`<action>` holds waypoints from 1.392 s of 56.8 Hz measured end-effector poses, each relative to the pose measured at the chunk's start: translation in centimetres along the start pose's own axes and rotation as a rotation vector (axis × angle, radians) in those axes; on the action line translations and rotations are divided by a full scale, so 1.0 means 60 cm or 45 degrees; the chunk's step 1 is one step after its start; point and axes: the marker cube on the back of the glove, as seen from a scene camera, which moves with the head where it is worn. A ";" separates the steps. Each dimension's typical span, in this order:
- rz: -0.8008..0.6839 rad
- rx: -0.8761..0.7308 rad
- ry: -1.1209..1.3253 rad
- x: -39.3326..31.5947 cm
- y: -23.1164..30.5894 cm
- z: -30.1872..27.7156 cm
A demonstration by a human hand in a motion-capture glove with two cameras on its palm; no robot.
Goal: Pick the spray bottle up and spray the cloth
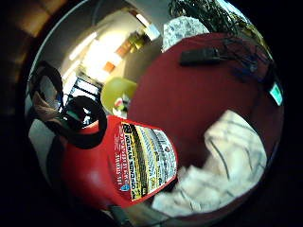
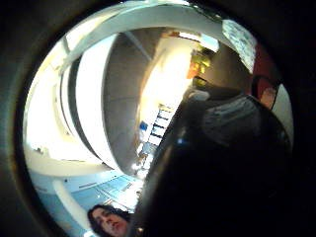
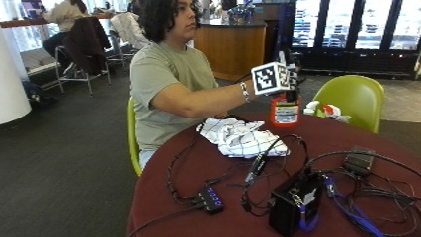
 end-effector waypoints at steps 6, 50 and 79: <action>-0.025 0.062 -0.033 0.060 -0.032 0.043; 0.148 -0.299 0.342 0.099 0.004 0.038; -0.117 -0.637 1.112 -0.045 0.230 -0.241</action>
